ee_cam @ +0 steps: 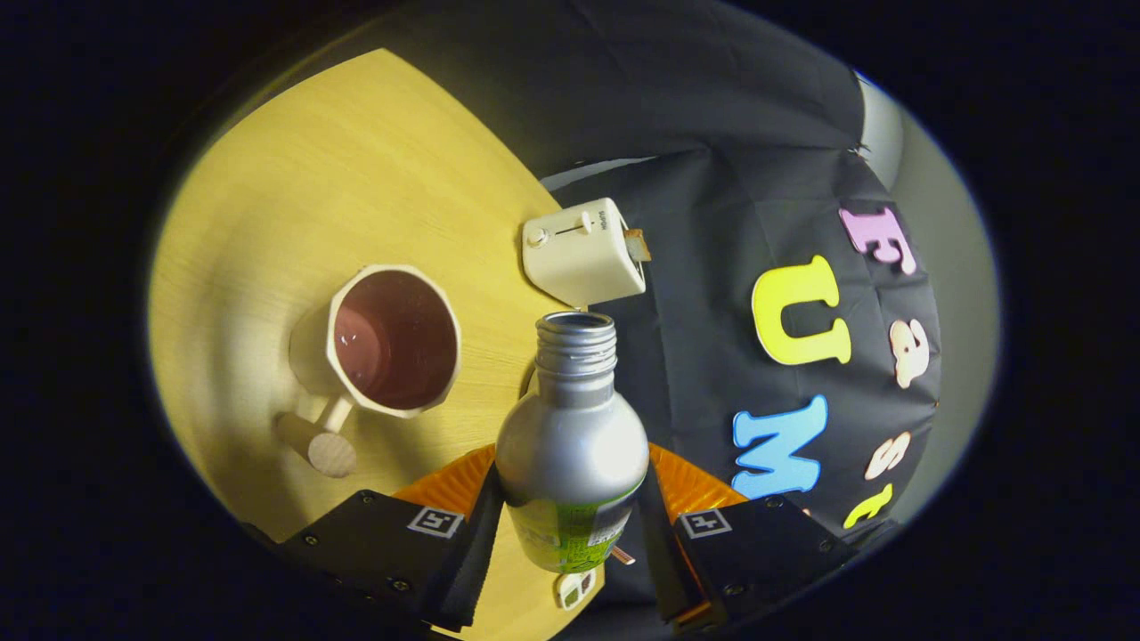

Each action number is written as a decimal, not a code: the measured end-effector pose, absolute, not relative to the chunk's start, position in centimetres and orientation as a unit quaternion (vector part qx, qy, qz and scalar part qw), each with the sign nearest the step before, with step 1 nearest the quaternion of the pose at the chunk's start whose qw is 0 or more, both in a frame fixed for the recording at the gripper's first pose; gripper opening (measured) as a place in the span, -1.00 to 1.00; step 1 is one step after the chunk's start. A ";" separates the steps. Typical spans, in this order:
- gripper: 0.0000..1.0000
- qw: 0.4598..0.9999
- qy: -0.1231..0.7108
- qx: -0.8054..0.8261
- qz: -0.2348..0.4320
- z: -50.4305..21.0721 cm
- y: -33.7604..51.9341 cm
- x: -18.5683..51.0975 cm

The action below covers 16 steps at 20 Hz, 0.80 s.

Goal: Take the bottle from table, then pour the juice into the cup, finally place the bottle on the coaster

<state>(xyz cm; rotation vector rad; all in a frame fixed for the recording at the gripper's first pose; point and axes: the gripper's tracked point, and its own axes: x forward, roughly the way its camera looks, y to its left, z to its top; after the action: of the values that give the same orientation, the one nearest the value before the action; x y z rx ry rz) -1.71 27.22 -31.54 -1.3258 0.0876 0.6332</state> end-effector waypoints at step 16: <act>0.46 0.898 0.148 -0.339 0.236 -29.1 23.2 -0.1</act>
<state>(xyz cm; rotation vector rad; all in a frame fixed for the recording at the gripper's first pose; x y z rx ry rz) -0.10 23.21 -29.08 -0.7025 0.3057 0.4891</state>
